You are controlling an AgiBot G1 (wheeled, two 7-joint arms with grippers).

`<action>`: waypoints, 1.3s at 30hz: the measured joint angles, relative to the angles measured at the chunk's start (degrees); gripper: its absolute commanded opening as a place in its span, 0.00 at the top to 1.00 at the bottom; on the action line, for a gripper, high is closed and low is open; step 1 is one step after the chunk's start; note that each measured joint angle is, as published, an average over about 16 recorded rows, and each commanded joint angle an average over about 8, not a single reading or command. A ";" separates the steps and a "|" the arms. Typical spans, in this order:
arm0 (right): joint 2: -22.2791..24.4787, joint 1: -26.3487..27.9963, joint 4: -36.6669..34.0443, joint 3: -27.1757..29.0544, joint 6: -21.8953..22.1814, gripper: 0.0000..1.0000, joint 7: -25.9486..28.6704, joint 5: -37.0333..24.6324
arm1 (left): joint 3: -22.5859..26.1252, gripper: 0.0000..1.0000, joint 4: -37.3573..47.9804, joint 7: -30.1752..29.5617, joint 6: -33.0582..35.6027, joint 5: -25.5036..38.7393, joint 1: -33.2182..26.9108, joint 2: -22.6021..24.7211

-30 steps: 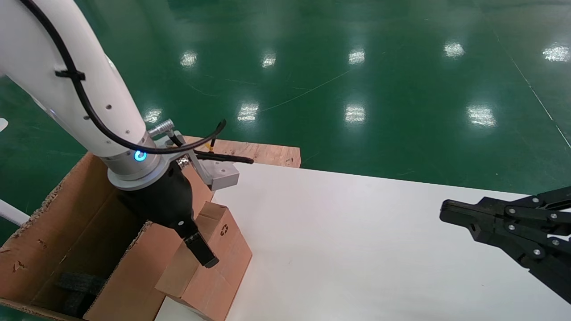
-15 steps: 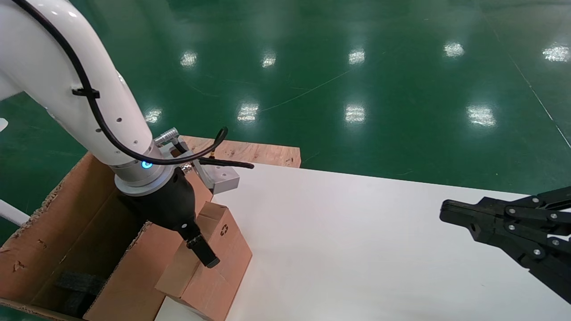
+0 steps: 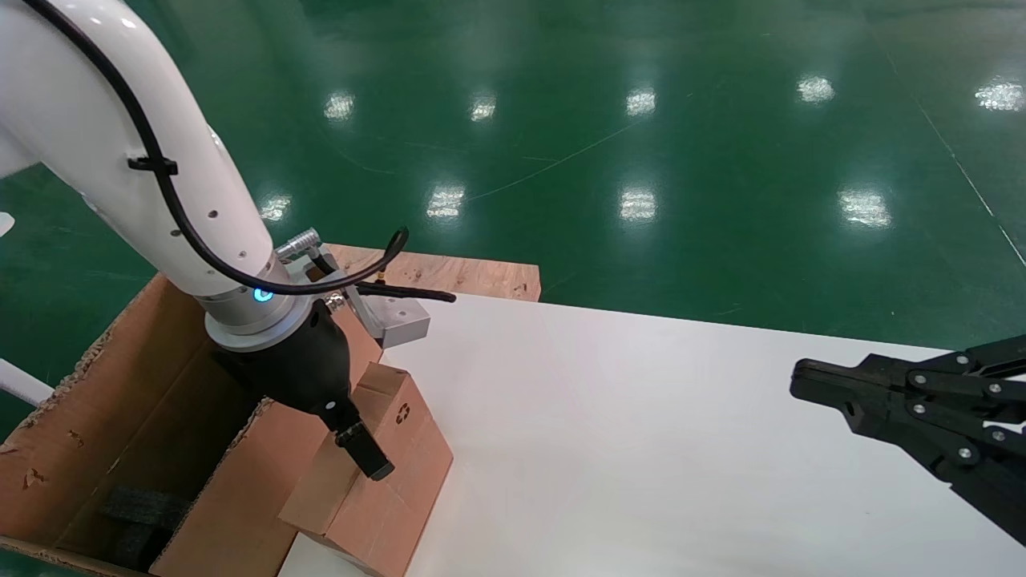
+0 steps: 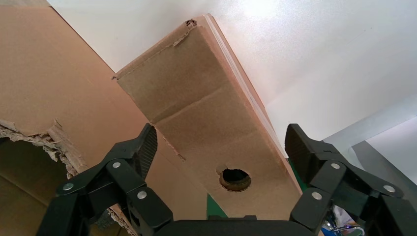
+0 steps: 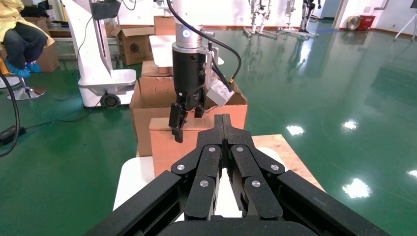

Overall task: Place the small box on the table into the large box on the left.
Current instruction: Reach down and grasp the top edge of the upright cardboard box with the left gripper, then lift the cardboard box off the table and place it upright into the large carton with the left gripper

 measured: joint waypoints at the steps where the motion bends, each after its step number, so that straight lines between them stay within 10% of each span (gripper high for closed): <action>1: 0.00 0.00 0.00 0.00 0.00 1.00 0.00 0.00 | -0.01 1.00 0.00 0.00 0.01 0.00 -0.01 0.00; 27: 0.00 0.00 0.00 -0.01 0.00 1.00 0.00 0.00 | -0.41 1.00 0.86 0.83 0.10 -0.13 -0.54 0.39; 39: 0.00 0.01 -0.02 -0.02 0.00 1.00 -0.01 0.01 | -5.24 1.00 11.09 10.27 -1.68 -1.39 -7.04 1.54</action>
